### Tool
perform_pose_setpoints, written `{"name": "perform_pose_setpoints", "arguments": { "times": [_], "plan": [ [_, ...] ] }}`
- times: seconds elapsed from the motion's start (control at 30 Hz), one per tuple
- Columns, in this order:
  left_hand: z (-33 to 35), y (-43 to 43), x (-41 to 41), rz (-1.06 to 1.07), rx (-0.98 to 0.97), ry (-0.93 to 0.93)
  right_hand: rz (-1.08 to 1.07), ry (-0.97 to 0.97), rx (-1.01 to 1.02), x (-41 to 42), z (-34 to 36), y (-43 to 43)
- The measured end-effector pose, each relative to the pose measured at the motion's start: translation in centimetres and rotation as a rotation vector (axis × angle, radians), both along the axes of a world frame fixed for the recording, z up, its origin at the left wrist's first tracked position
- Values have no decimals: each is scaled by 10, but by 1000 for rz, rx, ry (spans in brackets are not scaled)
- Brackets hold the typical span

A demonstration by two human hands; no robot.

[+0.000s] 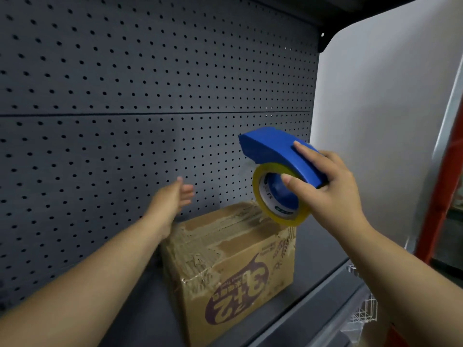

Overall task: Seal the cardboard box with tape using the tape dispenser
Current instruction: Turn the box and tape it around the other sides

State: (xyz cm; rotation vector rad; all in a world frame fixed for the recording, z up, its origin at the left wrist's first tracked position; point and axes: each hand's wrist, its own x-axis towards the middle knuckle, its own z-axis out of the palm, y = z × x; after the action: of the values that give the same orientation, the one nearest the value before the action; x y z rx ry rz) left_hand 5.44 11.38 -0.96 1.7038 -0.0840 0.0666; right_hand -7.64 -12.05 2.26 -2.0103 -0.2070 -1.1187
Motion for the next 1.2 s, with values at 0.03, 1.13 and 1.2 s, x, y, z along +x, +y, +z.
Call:
{"name": "perform_pose_setpoints", "arguments": {
  "times": [0.03,1.13,1.2],
  "plan": [
    [14,-16,-4,-131,-31,108,17,-15,-1,0,1,-3],
    [77,-175,-19,-121,-20,7,346,574,-43,5,-18,-118],
    [76,-176,-16,-118,-9,10,269,548,-80,10,-23,-116]
  ]
}}
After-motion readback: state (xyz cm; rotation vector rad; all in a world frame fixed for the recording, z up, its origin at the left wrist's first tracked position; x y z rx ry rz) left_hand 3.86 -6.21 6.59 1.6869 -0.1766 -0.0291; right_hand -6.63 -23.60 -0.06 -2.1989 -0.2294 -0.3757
